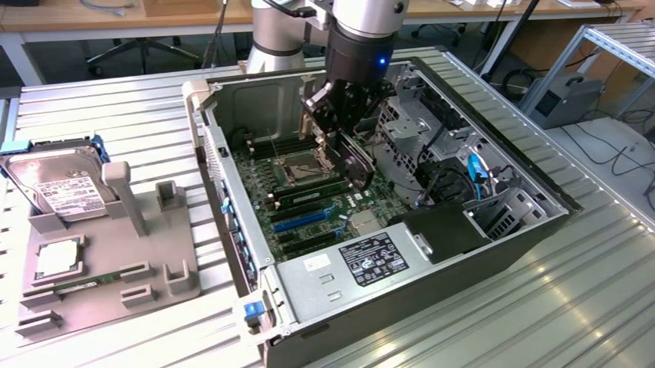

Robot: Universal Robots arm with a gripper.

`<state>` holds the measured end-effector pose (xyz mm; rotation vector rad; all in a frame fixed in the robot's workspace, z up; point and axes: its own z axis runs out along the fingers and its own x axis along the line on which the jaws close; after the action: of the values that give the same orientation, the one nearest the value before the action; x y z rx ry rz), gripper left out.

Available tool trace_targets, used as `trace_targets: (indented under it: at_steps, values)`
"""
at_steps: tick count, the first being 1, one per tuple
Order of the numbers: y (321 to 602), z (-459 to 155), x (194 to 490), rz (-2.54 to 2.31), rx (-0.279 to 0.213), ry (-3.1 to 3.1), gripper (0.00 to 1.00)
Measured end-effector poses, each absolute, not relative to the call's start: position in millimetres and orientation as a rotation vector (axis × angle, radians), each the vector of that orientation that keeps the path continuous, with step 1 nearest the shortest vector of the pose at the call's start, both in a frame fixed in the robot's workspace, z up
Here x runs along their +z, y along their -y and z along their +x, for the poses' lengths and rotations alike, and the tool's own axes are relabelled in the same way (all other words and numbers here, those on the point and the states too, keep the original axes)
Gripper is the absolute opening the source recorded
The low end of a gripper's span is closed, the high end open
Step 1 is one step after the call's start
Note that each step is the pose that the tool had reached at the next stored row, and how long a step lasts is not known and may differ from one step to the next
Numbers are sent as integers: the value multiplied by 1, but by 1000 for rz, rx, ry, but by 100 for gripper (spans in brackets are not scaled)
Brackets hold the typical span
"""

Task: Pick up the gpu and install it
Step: 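Insert the gpu into the slot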

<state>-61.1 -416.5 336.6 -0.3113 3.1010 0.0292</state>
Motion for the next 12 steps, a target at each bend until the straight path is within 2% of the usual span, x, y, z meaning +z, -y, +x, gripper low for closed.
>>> trace_targets:
  at_steps: [12]
  values:
    - [417,-61,337,-375,30,-3094,27]
